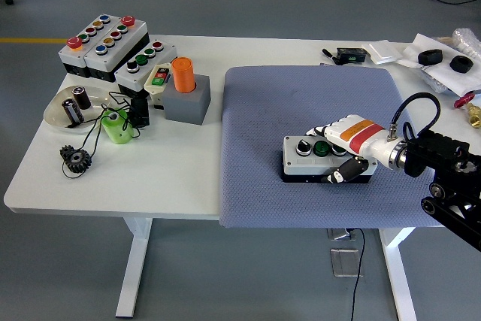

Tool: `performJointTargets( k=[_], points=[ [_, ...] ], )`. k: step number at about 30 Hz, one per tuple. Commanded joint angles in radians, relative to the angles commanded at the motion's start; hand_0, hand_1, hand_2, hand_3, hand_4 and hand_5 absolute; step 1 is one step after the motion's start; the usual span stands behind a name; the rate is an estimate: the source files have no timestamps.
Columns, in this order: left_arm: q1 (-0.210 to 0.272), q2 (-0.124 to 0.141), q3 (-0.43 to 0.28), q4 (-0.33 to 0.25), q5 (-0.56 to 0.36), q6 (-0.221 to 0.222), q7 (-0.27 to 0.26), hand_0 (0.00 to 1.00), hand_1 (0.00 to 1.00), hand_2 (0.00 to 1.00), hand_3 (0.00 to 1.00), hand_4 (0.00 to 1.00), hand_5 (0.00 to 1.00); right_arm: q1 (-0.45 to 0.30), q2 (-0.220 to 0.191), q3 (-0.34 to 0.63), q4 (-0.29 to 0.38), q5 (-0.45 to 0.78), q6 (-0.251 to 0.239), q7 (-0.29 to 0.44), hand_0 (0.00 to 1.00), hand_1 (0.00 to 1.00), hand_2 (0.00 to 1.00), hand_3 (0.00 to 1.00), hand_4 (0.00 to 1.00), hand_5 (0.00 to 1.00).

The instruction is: Pick up the button,place it on the desk,press the button,press the button

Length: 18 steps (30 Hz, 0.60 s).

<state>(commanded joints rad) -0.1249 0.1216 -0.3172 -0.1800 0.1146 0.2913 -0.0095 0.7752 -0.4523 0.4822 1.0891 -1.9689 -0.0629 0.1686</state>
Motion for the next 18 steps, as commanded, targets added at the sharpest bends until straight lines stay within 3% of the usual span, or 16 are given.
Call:
performJointTargets(
  k=[1, 2, 7, 8, 13, 18],
  points=[
    [0.000, 0.000, -0.001, 0.000, 0.001, 0.000, 0.000, 0.651, 0.708, 0.703, 0.497, 0.329, 0.998, 0.000, -0.002, 0.002, 0.004, 0.001, 0.001, -0.006, 0.821, 0.728, 0.790, 0.881, 0.741, 0.202],
    [0.000, 0.000, -0.002, 0.000, 0.002, 0.000, 0.000, 0.651, 0.708, 0.702, 0.497, 0.328, 0.998, -0.001, -0.004, 0.003, 0.007, 0.002, 0.002, -0.011, 0.923, 0.838, 0.945, 0.998, 0.815, 0.192],
    [-0.001, 0.001, -0.004, 0.000, 0.003, 0.000, 0.000, 0.651, 0.708, 0.702, 0.497, 0.328, 0.998, -0.006, -0.016, 0.022, 0.032, 0.025, 0.032, -0.036, 0.923, 0.838, 0.945, 0.998, 0.815, 0.192],
    [-0.002, 0.001, -0.005, 0.000, 0.004, 0.000, 0.000, 0.651, 0.707, 0.702, 0.496, 0.328, 0.998, -0.006, -0.018, 0.025, 0.036, 0.031, 0.041, -0.039, 0.969, 0.908, 0.995, 0.998, 0.911, 0.256],
    [-0.002, 0.000, -0.010, 0.000, 0.009, 0.001, 0.001, 0.651, 0.707, 0.702, 0.496, 0.328, 0.998, -0.021, -0.034, 0.059, 0.075, 0.062, 0.129, -0.078, 0.969, 0.908, 0.995, 0.998, 0.911, 0.256],
    [-0.002, 0.000, -0.013, 0.000, 0.013, 0.001, 0.002, 0.651, 0.708, 0.702, 0.496, 0.328, 0.998, -0.056, -0.059, 0.114, 0.143, 0.113, 0.180, -0.132, 0.994, 0.927, 0.998, 0.998, 0.921, 0.266]
  ],
)
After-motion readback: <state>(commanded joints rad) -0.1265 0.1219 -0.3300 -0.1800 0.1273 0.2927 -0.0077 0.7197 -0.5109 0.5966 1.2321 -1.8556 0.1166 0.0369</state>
